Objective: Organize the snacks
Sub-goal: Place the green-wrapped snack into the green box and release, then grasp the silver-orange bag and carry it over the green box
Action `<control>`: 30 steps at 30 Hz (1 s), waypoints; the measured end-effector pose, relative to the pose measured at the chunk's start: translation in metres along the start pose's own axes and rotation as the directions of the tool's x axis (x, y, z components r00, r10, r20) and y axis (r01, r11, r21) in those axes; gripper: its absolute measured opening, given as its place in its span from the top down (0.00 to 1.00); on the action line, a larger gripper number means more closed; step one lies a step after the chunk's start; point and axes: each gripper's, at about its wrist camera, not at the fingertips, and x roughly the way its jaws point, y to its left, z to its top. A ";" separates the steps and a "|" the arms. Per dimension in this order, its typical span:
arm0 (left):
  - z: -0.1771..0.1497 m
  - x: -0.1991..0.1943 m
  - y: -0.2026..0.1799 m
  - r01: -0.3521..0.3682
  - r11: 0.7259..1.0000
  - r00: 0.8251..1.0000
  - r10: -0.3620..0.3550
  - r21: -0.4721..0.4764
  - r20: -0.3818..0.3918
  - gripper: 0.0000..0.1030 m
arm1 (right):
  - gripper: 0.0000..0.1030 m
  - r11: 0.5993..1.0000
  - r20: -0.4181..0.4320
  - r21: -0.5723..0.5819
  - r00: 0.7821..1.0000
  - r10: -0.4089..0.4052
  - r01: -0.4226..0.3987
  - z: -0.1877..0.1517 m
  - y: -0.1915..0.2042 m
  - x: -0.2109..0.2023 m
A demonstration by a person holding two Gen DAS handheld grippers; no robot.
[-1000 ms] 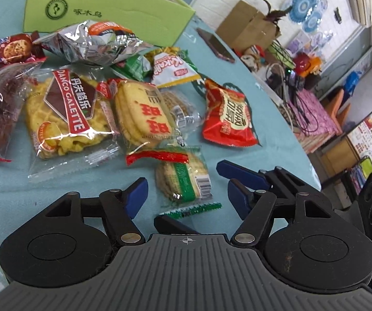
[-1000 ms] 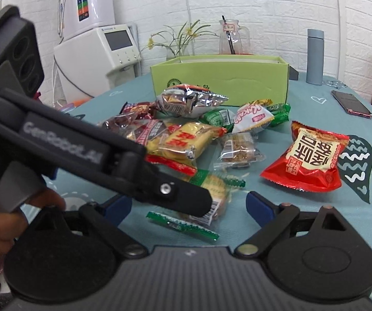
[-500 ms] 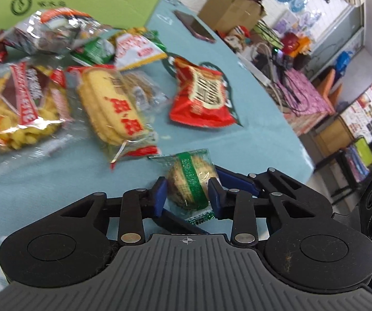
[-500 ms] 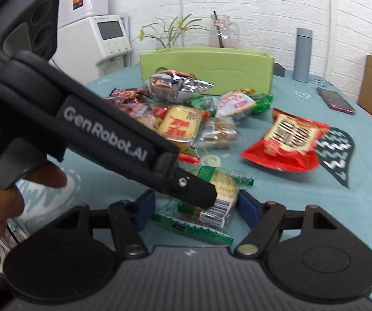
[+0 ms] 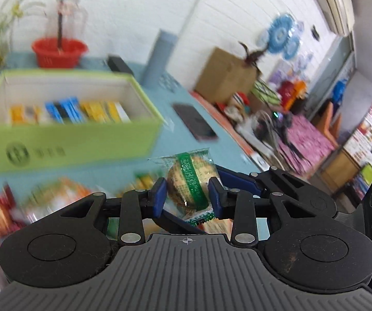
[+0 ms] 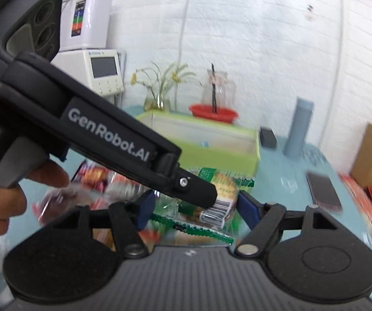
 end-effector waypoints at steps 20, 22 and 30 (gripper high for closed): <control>0.047 0.004 0.096 -0.123 0.988 0.978 0.137 -0.095 0.157 0.25 | 0.10 0.981 0.026 0.095 0.986 0.165 -0.166 0.057 -0.070 0.106; 0.028 -0.006 0.090 -0.101 0.989 0.982 0.117 -0.110 0.149 0.25 | 0.10 0.976 0.005 0.137 0.985 0.173 -0.172 0.038 -0.066 0.082; -0.035 -0.030 0.094 -0.172 0.963 0.979 0.191 -0.210 0.075 0.26 | 0.10 0.969 -0.104 0.139 0.970 0.218 -0.203 -0.024 -0.014 0.037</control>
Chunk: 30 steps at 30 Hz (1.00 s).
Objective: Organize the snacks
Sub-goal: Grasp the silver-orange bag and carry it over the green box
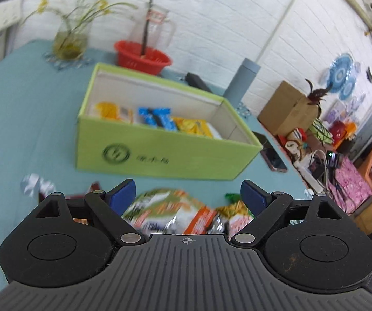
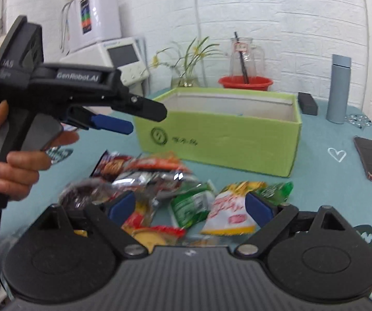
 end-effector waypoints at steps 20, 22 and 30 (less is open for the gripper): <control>-0.017 0.026 0.038 0.075 0.981 0.988 -0.097 -0.178 -0.121 0.70 | 0.21 0.978 -0.114 -0.189 0.991 0.067 -0.088 0.030 0.038 0.090; -0.014 0.014 0.030 0.088 0.985 0.990 -0.102 -0.148 -0.094 0.69 | 0.21 0.973 -0.073 -0.219 0.996 0.052 -0.067 0.034 0.044 0.078; 0.054 -0.002 -0.007 0.086 0.996 0.995 -0.086 0.013 0.040 0.63 | 0.18 0.956 0.076 -0.294 0.996 0.036 -0.012 0.088 0.046 0.055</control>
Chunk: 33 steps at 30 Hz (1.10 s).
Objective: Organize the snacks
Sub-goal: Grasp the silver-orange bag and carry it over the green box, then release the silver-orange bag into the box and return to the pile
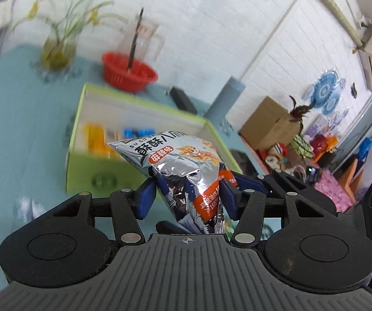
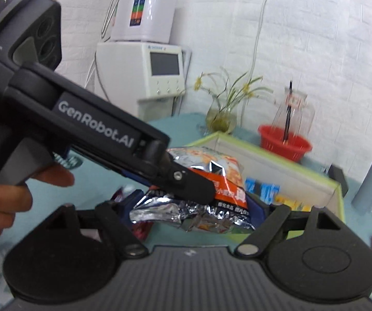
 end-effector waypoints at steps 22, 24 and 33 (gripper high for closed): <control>-0.019 -0.009 0.038 -0.012 1.000 1.000 0.012 -0.004 0.007 0.22 | 0.10 0.986 -0.006 0.164 1.000 -0.010 0.011 -0.028 -0.036 -0.021; -0.047 -0.013 0.029 0.026 0.999 0.997 -0.027 -0.026 -0.066 0.22 | 0.10 0.979 -0.051 0.202 0.999 0.001 0.009 -0.052 -0.017 -0.037; -0.134 -0.037 -0.011 0.194 0.974 0.955 -0.215 -0.118 -0.204 0.25 | 0.10 0.928 -0.179 0.371 0.983 0.036 0.034 -0.135 0.052 -0.094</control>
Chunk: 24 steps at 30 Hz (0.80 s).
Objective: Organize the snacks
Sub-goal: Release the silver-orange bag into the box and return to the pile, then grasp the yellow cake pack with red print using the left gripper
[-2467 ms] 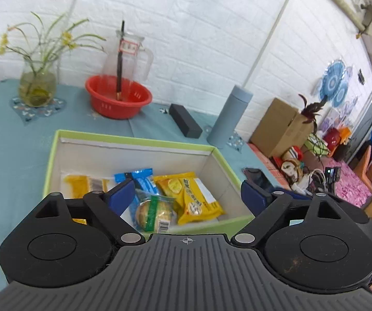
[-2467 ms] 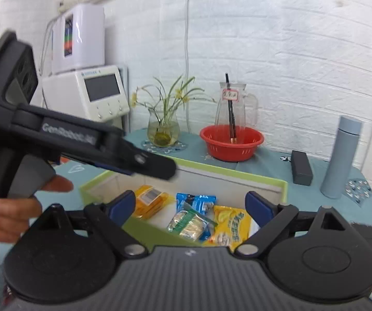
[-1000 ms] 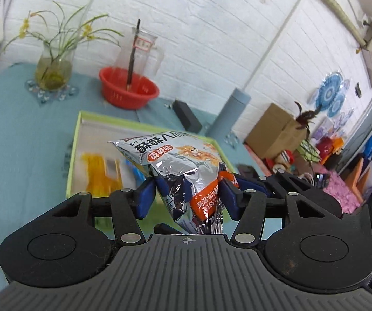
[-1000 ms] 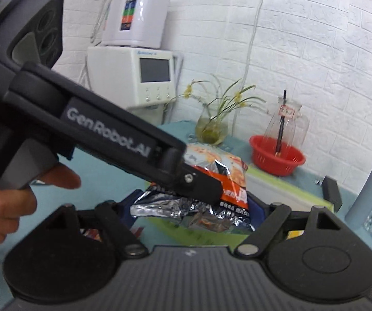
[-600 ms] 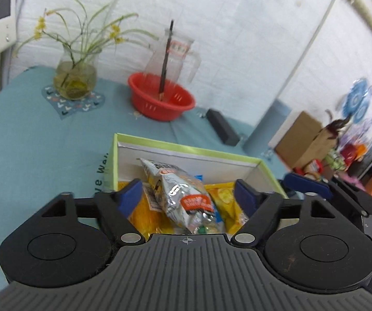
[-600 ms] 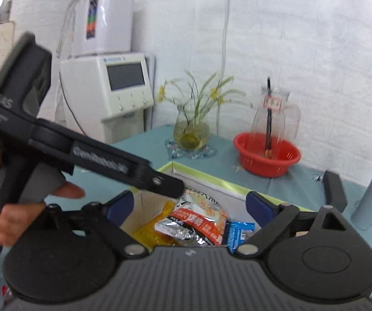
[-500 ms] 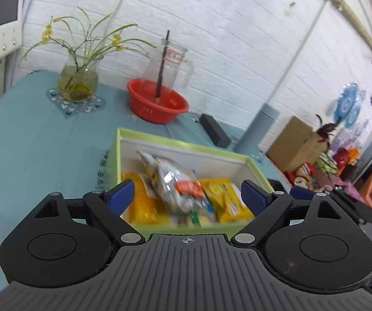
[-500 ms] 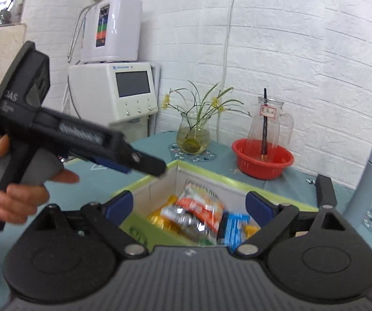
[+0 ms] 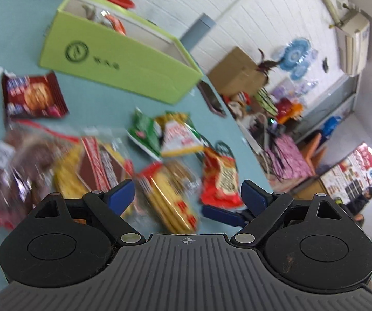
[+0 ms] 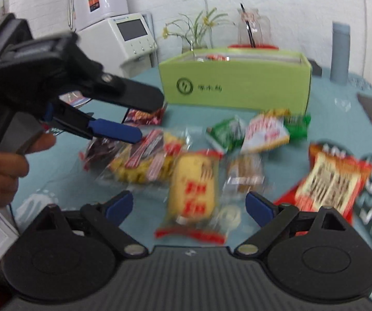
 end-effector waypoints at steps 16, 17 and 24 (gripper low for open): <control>0.020 0.011 0.044 -0.104 0.988 0.994 0.107 -0.113 0.014 0.38 | 0.10 0.996 0.025 0.090 1.000 -0.015 0.012 -0.010 -0.008 0.008; 0.020 0.008 0.042 -0.131 0.983 0.991 0.135 -0.130 0.022 0.37 | 0.10 0.996 0.028 0.092 0.999 -0.016 0.014 -0.010 -0.008 0.006; 0.002 0.021 0.004 -0.082 0.996 0.995 0.081 -0.018 -0.050 0.29 | 0.10 0.999 0.058 0.037 0.998 0.008 -0.010 0.003 0.000 0.014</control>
